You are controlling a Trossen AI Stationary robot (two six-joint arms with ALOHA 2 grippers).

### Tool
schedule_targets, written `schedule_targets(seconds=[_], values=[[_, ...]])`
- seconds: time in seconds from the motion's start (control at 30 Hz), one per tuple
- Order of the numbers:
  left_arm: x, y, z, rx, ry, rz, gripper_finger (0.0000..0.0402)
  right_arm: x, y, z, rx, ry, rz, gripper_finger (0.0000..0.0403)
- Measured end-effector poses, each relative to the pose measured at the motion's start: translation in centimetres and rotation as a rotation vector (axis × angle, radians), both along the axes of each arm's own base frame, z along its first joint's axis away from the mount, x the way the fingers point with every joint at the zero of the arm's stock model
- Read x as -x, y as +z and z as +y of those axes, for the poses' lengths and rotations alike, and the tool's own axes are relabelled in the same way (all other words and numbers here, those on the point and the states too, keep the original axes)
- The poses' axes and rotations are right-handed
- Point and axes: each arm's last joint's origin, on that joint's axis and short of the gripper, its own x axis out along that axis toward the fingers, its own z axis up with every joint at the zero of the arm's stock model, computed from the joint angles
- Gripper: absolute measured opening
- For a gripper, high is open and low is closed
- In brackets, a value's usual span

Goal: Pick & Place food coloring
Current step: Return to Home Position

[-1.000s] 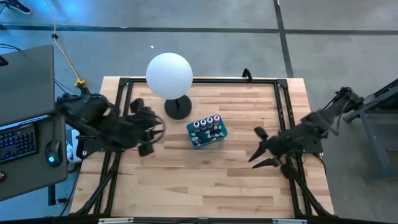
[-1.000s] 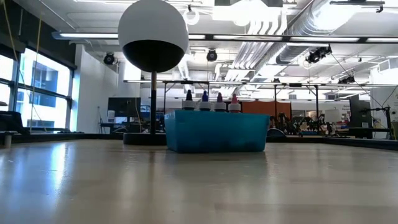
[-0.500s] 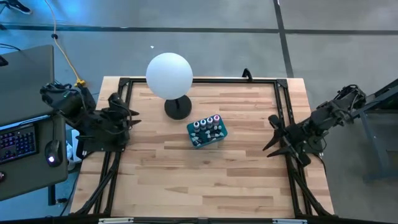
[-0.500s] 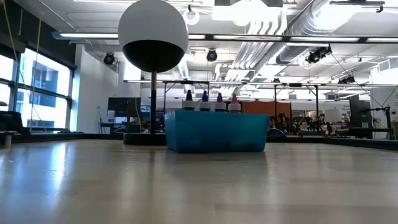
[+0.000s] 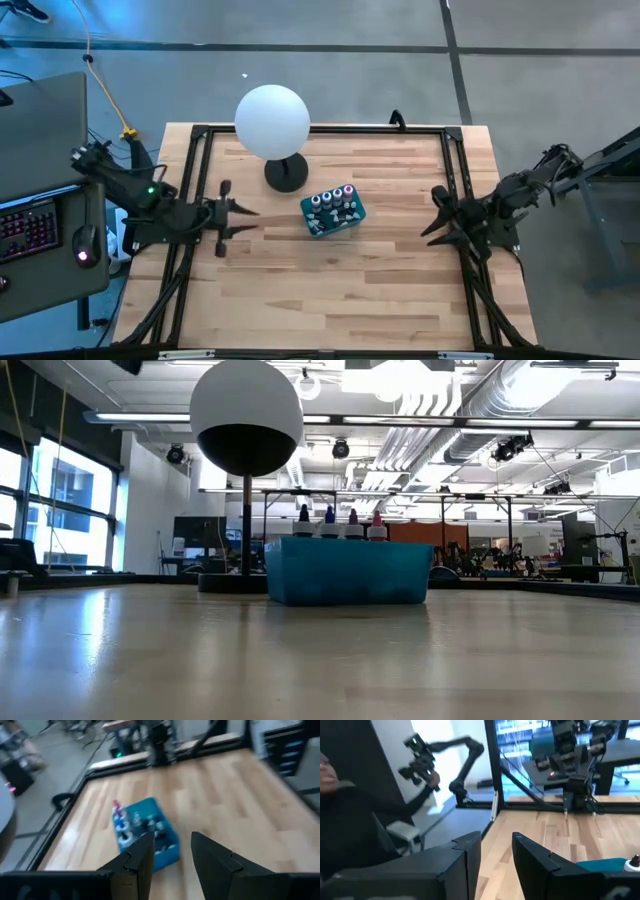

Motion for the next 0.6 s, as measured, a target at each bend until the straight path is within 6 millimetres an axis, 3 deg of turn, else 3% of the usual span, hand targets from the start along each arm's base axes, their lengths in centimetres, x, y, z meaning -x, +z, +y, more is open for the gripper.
schedule_targets(seconds=[0.13,0.37,0.6], values=[[-0.6,-0.2,1.7,0.002,0.084,0.0,0.0127,2.1,-2.5,-1.3,-0.015,-0.002,-0.061,0.0103],[-1.9,-0.6,5.1,0.12,-0.005,0.025,0.0127,4.5,-5.8,-2.8,-0.01,-0.019,-0.188,0.0103],[-0.2,-3.5,5.8,0.266,0.116,0.024,0.0127,4.7,-7.4,-2.8,0.025,-0.005,-0.202,0.0103]])
